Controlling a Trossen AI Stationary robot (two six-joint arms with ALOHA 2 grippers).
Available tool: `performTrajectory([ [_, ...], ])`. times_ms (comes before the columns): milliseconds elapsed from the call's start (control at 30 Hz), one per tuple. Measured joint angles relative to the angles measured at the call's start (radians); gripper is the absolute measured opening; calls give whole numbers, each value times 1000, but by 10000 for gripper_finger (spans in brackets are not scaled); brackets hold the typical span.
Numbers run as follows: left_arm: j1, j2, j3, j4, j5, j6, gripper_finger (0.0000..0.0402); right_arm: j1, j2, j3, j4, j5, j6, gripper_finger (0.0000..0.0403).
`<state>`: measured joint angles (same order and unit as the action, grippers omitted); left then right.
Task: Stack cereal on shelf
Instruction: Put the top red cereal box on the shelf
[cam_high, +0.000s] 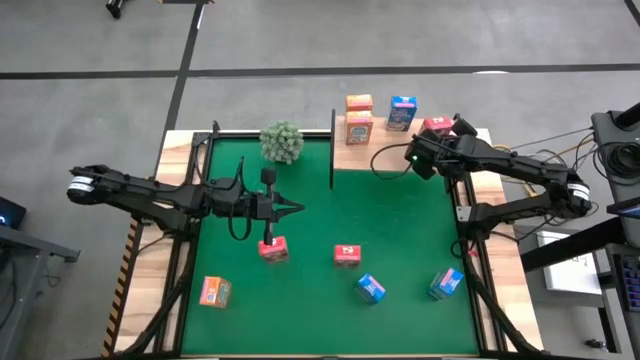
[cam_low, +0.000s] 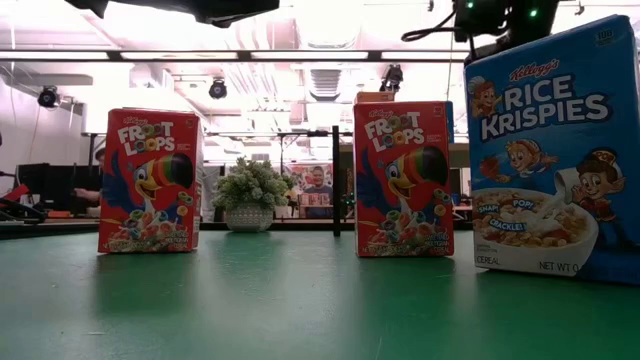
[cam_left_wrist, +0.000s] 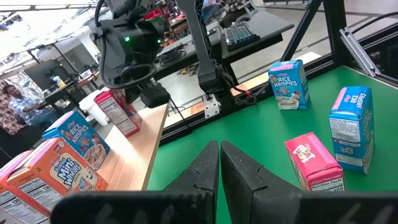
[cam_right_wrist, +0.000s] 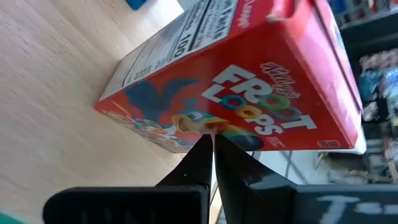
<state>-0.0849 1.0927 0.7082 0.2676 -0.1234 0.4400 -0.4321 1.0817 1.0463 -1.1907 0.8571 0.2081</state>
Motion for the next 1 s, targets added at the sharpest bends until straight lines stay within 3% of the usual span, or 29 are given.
performTrajectory([
  [133,0,0,0,0,0,0,0,-2,0,6,-15,-11,-6,9],
  [367,0,0,0,0,0,0,0,14,-1,110,-31,-221,63,9],
  [633,0,0,0,0,0,0,0,66,-1,287,-26,-270,215,9],
  [767,0,0,0,0,0,0,0,143,-23,294,13,-247,220,9],
  [1000,0,5,0,1,0,-3,0,325,-144,99,231,-45,228,9],
])
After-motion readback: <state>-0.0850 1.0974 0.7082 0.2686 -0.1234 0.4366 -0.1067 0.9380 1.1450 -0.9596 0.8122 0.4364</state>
